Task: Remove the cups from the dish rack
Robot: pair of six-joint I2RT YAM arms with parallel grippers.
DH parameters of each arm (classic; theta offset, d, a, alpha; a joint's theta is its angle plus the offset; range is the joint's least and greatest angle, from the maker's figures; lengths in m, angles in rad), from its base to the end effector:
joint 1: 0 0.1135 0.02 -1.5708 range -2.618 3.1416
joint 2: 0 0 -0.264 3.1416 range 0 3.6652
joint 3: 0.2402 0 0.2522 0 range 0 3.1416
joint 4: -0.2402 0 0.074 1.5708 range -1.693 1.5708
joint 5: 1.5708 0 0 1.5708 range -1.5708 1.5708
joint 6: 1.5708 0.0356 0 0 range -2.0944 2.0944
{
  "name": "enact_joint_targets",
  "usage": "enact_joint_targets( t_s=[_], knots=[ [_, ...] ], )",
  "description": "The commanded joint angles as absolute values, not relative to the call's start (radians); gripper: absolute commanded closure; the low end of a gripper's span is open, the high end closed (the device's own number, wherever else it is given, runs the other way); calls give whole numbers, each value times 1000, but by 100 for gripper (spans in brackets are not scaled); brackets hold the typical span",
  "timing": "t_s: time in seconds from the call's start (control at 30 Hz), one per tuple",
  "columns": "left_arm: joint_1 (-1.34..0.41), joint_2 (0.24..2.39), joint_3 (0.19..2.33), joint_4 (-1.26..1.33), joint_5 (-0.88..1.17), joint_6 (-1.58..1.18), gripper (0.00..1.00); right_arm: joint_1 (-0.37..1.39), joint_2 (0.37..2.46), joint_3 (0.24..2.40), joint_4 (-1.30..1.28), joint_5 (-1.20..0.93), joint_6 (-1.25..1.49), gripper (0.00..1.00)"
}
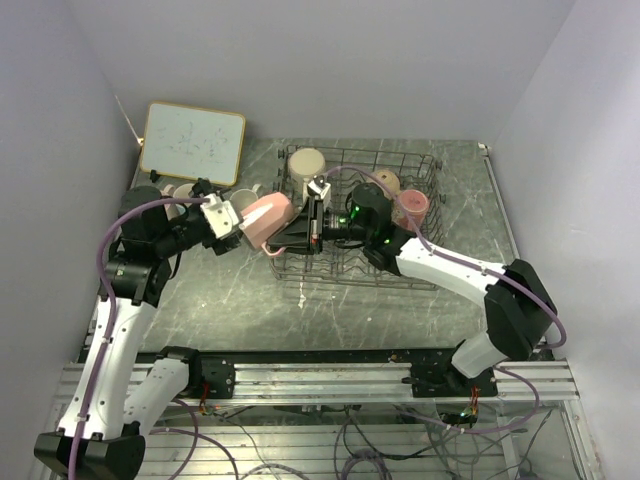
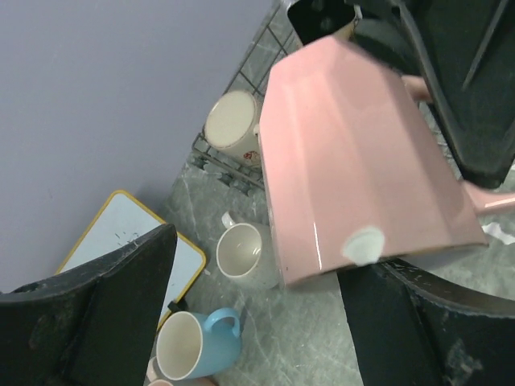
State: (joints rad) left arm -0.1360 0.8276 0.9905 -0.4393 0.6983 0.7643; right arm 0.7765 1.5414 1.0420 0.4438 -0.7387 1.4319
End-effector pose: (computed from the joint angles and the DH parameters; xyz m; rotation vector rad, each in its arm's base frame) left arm 0.1661 -0.0458 0.3792 1.1755 1.3439 -0.1940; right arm 0.2373 0.2667 0.3072 -0.0511 2.1912 2.0971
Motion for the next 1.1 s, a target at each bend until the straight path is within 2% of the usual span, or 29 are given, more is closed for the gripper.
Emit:
enact_joint_targets(
  t_s=[0.0,0.23,0.33,0.37,0.43,0.6,0.63,0.7,0.77,0.83,0.93,1.07],
  knots=[
    [-144,813,1031,-395,752,658,13,794,1540,1074,704,-765,1530,100],
    [-144,815,1027,-387,791,518,28,808,1566,1012,984,-776,1698,100],
    [-144,813,1019,-322,766,428,61,824,1571,1012,1008,-773,1711,100],
    [-144,813,1020,-303,765,402,67,829,1572,1018,991,-774,1700,100],
    [-144,822,1035,-293,782,361,71,838,1577,1022,976,-774,1689,100],
    [-144,862,1084,-369,842,305,71,845,1598,1014,1004,-767,1711,100],
    [-144,866,1089,-395,844,307,77,845,1602,1013,997,-767,1704,98],
    [-144,883,1097,-454,811,334,90,842,1603,1012,955,-778,1670,79],
    [-144,908,1109,-538,727,377,93,818,1584,1014,832,-780,1579,54],
    [-144,971,1136,-655,620,451,93,774,1551,1017,590,-755,1450,40],
    [-143,1055,1176,-798,399,527,93,707,1497,1039,253,-682,1243,30],
    [-128,1151,1198,-890,176,616,93,623,1433,1051,-48,-562,1047,26]
  ],
)
